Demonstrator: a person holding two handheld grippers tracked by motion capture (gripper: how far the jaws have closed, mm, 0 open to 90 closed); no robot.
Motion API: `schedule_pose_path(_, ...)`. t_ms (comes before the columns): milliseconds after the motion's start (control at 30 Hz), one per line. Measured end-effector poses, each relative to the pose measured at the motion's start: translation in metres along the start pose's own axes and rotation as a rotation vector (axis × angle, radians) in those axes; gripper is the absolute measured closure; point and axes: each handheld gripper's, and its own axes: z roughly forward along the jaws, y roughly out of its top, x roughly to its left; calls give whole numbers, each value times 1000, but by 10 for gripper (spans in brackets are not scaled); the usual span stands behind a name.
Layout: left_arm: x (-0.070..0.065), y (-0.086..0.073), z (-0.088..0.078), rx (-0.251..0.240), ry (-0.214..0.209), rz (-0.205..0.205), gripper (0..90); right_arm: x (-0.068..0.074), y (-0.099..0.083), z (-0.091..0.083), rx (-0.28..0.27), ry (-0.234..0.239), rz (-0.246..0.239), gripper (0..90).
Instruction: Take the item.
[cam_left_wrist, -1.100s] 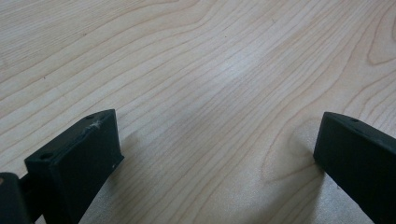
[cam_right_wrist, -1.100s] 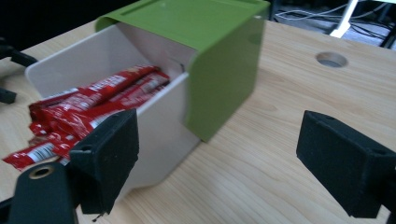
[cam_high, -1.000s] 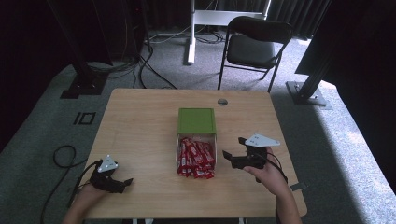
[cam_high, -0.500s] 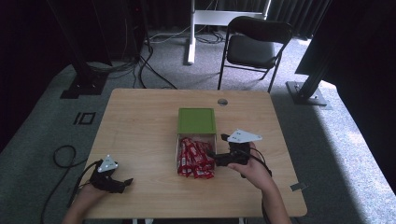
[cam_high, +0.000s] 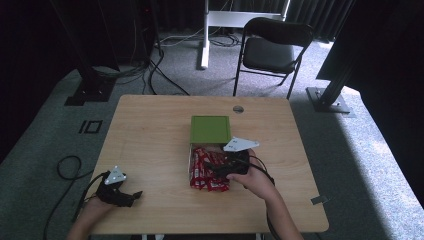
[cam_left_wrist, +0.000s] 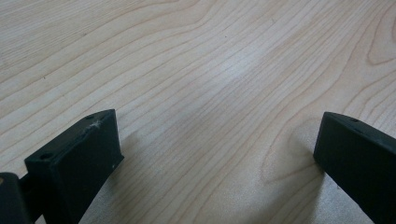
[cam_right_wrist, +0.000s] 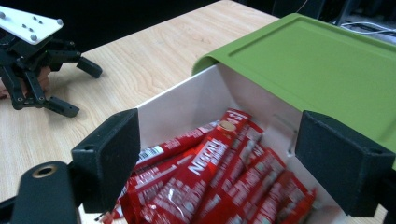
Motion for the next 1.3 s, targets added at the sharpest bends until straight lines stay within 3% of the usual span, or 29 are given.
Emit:
schedule_pose_path(333,0,0,0,0,0,1,14,7,0,23,37,-27,37,250)
schedule_pose_path(367,0,0,0,0,0,1,14,7,0,25,36,-37,40,276)
schedule_pose_path(400,0,0,0,0,0,1,14,7,0,28,38,-37,66,394)
schedule_pose_path(467,0,0,0,0,0,1,14,6,0,30,53,-45,113,426)
schedule_pose_path(533,0,0,0,0,0,1,14,6,1,32,58,-81,103,460)
schedule_pose_path(633,0,0,0,0,0,1,14,7,3,36,73,-89,97,520)
schedule_pose_path(900,0,0,0,0,-1,-1,14,10,1,52,139,-131,142,610)
schedule_pose_path(1067,0,0,0,0,0,0,14,13,1,56,169,-171,129,638)
schedule_pose_path(1167,0,0,0,0,0,1,14,16,-1,61,184,-155,140,638)
schedule_pose_path(1300,0,0,0,1,0,1,14,17,-4,66,186,-177,150,657)
